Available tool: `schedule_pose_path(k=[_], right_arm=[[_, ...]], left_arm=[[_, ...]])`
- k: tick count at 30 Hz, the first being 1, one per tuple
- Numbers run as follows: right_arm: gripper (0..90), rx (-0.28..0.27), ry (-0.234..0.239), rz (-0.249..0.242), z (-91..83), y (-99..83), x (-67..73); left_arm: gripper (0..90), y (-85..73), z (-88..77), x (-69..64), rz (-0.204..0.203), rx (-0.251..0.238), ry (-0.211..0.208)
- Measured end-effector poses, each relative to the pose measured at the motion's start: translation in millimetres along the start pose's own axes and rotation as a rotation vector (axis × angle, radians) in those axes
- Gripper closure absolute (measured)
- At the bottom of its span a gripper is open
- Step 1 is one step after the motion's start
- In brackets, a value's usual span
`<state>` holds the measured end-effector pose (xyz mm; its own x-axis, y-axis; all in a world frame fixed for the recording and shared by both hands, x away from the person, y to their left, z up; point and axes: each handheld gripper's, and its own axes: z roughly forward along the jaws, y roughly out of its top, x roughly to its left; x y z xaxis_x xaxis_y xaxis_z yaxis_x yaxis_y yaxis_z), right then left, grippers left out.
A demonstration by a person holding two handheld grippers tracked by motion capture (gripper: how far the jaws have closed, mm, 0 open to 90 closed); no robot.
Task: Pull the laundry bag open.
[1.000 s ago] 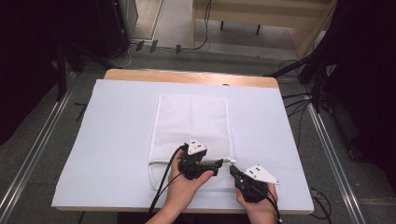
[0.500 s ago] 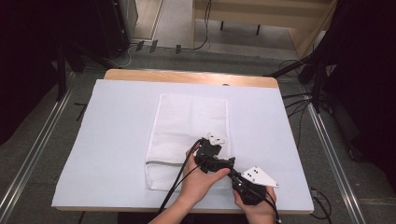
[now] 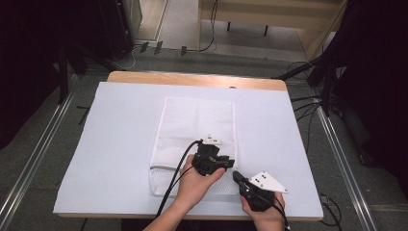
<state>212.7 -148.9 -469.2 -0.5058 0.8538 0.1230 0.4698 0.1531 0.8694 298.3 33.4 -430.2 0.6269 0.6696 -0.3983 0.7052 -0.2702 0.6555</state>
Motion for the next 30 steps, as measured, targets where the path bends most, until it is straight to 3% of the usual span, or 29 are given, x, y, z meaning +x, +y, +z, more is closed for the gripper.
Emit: schedule_pose_path(k=[4, 10, 17, 22, 25, 30], right_arm=[[90.0, 0.010, -0.004, -0.008, 1.5, -1.1, -0.2], [90.0, 0.013, -0.003, -0.021, 2.1, -1.3, 0.5], [90.0, 0.017, -0.006, -0.027, 2.7, -1.8, 0.8], [90.0, 0.024, -0.016, -0.053, 3.1, -2.5, 2.1], [90.0, 0.024, -0.019, -0.059, 3.7, -2.7, 2.3], [90.0, 0.028, -0.022, -0.063, 4.4, -3.0, 2.1]], left_arm=[[75.2, -0.9, -4.3, 5.4, -0.010, -0.001, -0.023], [69.8, -0.4, -3.0, 10.1, -0.051, -0.003, -0.051], [69.1, -2.0, 2.1, 9.1, -0.049, 0.014, -0.069], [65.6, -1.3, 1.7, 14.0, -0.081, 0.006, -0.082], [68.9, -1.7, 2.2, 15.9, -0.090, 0.021, -0.103], [78.1, -3.6, 1.8, 18.7, -0.102, 0.019, -0.101]])
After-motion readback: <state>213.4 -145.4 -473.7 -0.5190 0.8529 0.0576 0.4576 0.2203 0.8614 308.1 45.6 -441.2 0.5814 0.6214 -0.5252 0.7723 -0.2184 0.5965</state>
